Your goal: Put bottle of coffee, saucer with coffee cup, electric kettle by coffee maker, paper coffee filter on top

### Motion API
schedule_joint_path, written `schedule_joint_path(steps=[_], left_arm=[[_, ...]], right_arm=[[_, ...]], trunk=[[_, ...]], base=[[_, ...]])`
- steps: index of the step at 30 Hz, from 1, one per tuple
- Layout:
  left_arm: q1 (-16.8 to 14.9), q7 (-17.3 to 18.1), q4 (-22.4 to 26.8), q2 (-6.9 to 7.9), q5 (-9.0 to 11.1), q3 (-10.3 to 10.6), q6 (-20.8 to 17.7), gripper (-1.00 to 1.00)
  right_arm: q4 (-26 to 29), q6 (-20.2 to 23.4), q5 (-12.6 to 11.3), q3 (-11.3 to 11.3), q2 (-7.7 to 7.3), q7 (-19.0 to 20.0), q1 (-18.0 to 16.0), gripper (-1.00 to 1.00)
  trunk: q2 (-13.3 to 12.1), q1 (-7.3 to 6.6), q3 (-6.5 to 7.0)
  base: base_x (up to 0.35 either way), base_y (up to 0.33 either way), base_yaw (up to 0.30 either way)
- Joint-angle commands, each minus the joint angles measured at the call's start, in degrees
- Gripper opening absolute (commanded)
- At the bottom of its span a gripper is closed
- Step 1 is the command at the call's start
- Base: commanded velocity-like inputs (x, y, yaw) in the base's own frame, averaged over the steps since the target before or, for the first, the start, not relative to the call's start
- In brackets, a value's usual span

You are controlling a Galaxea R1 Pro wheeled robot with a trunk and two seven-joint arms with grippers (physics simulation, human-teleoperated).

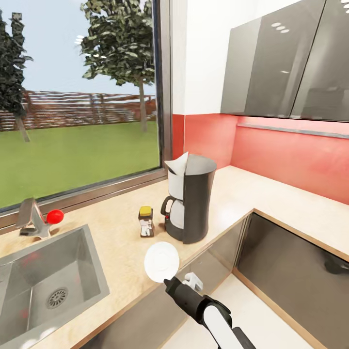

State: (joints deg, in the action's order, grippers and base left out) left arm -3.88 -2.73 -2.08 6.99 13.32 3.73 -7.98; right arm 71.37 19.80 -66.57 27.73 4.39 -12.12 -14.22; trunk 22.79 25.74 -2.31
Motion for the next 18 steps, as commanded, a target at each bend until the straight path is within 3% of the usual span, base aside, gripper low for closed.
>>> schedule_joint_path(steps=[1, 4, 5, 7, 9, 13, 18], left_arm=[[0.05, -0.09, -0.08, -0.02, 0.55, 0.4, -0.12, 1.0], [0.27, -0.09, -0.11, -0.07, 0.56, 0.4, -0.11, 1.0], [0.35, -0.09, -0.11, -0.08, 0.57, 0.4, -0.11, 1.0], [0.45, -0.09, -0.12, -0.11, 0.58, 0.4, -0.11, 1.0], [0.71, -0.09, -0.12, -0.13, 0.58, 0.4, -0.11, 1.0], [1.02, -0.09, -0.12, -0.19, 0.62, 0.4, -0.11, 1.0], [1.23, -0.09, -0.12, -0.43, 0.63, 0.4, -0.2, 1.0]], right_arm=[[0.08, 0.05, -0.69, 0.03, 0.0, -0.39, -0.04, -1.0], [0.38, 0.04, -0.74, 0.04, 0.06, -2.58, -0.06, -1.0], [2.68, 0.01, -1.42, 0.05, 0.79, -8.12, -0.09, -1.0], [6.51, 0.04, -2.93, 0.05, 2.35, -14.32, -0.1, -1.0], [11.7, -0.06, -5.29, 0.05, 4.67, -26.54, -0.11, -1.0], [13.41, -0.1, -6.22, 0.05, 5.56, -30.43, -0.11, -1.0], [13.75, -0.08, -6.46, 0.05, 5.6, -31.38, -0.11, -1.0]], trunk=[[0.13, 0.04, -0.13], [0.13, 0.04, -0.13], [0.13, 0.04, -0.13], [0.13, 0.04, -0.13], [0.13, 0.04, -0.13], [0.13, 0.04, -0.13], [0.13, 0.04, -0.13]], base=[[0.042, 0.0, 0.0], [0.019, 0.0, 0.0], [0.004, 0.0, 0.0], [0.002, 0.0, 0.0], [0.0, 0.0, 0.0], [0.0, 0.0, 0.0], [0.036, 0.0, 0.0]])
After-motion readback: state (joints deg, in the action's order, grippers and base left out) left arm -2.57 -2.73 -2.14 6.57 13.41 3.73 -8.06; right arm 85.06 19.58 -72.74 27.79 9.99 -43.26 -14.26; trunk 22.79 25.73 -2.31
